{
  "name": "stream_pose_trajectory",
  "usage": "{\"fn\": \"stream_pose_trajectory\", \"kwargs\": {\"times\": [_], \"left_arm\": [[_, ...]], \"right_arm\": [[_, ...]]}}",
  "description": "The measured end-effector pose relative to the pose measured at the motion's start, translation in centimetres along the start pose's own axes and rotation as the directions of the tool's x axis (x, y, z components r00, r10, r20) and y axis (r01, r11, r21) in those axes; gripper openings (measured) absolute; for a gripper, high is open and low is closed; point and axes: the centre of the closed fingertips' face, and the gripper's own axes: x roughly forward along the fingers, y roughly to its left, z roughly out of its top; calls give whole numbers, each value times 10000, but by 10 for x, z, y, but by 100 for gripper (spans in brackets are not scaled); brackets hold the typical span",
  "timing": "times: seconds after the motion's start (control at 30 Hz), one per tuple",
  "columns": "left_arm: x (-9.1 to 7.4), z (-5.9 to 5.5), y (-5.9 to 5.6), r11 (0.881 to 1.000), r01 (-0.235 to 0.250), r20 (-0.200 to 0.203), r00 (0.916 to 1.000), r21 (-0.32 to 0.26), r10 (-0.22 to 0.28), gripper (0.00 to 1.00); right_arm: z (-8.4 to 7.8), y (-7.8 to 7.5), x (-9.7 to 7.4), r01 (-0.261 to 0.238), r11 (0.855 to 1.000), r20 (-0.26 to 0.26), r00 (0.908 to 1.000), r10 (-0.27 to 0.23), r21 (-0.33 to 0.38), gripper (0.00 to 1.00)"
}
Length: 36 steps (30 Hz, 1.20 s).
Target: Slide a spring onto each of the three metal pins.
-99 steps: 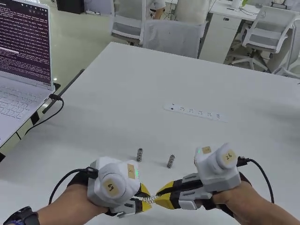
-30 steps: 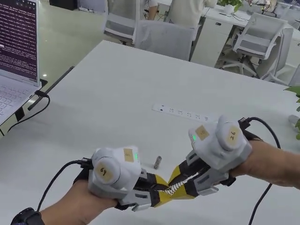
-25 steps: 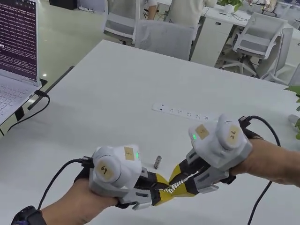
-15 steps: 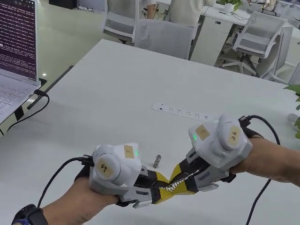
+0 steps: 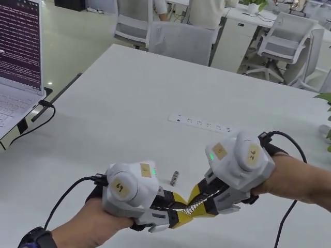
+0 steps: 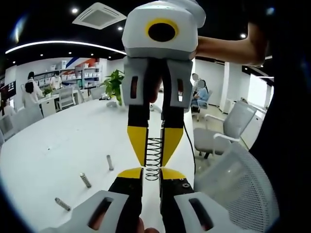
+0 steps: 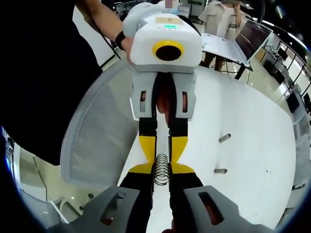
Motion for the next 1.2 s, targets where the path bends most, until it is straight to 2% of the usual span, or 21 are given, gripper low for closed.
{"fn": "stream_pose_trajectory", "kwargs": {"times": [0.2, 0.57, 0.93, 1.2], "left_arm": [[-2, -7, -1, 9998, -81, -181, 9998, -156, 78, 13], [-12, -18, -1, 9989, -260, -392, 9989, -396, 245, 15], [-34, -33, 14, 9926, -913, -594, 9945, -796, 867, 20], [-55, -49, 27, 9827, -1517, -869, 9859, -1067, 1427, 24]], "right_arm": [[-7, 0, 3, 54, 9997, -145, 9999, -51, 241, 8], [-18, 0, 7, 95, 9985, -307, 9995, -79, 542, 8], [-30, -2, 9, 262, 9954, -460, 9987, -220, 919, 8], [-39, -3, 8, 346, 9933, -577, 9979, -283, 1106, 8]]}}
